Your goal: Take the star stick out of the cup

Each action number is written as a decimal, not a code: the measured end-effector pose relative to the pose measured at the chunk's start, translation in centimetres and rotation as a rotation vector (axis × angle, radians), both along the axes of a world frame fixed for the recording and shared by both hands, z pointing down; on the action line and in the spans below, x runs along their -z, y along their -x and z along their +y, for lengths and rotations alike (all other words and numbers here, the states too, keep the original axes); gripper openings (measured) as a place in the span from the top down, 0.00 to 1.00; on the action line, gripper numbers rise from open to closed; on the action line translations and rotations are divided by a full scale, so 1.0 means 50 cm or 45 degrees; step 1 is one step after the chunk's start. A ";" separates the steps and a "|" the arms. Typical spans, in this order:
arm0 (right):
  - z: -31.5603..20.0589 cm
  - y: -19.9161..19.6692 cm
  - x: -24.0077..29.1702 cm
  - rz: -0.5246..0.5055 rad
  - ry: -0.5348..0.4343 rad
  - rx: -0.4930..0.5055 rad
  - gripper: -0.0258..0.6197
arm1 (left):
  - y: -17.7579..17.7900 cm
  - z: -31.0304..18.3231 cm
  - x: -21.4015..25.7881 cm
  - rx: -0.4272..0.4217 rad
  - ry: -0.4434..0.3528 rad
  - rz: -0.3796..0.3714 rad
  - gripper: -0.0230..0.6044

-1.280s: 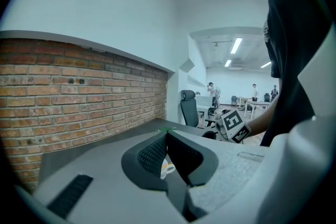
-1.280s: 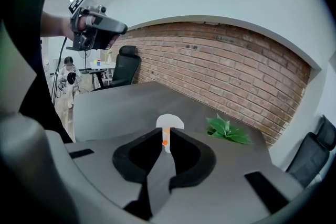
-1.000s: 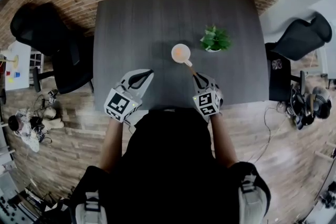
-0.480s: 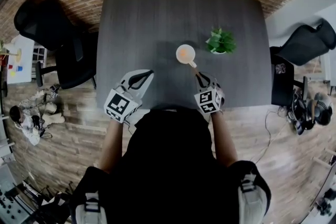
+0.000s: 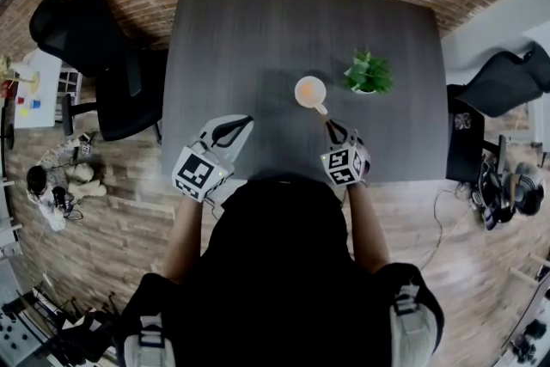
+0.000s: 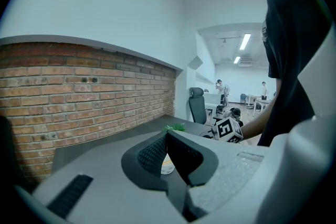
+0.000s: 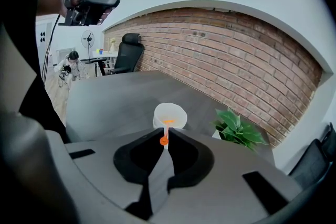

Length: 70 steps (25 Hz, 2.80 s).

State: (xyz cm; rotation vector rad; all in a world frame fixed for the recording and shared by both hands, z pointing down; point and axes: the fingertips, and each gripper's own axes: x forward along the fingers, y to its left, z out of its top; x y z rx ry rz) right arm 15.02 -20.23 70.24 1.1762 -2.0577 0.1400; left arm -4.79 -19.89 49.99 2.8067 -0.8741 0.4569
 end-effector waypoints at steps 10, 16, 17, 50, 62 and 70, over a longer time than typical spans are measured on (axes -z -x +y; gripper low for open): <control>-0.003 0.001 -0.003 0.020 0.000 0.016 0.93 | 0.006 0.002 0.003 0.014 -0.006 0.005 0.96; -0.003 0.000 0.000 0.021 -0.002 0.026 0.93 | 0.003 0.007 0.006 0.015 -0.012 0.005 0.96; -0.004 0.000 0.002 0.021 -0.004 0.027 0.93 | 0.003 0.007 0.007 0.016 -0.012 0.005 0.96; 0.003 -0.029 0.145 -0.034 -0.167 0.137 0.93 | -0.052 0.022 0.009 0.036 -0.020 0.038 0.96; -0.041 -0.038 0.265 -0.093 -0.290 0.186 0.94 | -0.084 0.018 0.009 0.060 -0.029 0.047 0.96; -0.059 -0.038 0.324 -0.189 -0.330 0.187 0.94 | -0.096 0.019 0.013 0.094 -0.044 0.050 0.96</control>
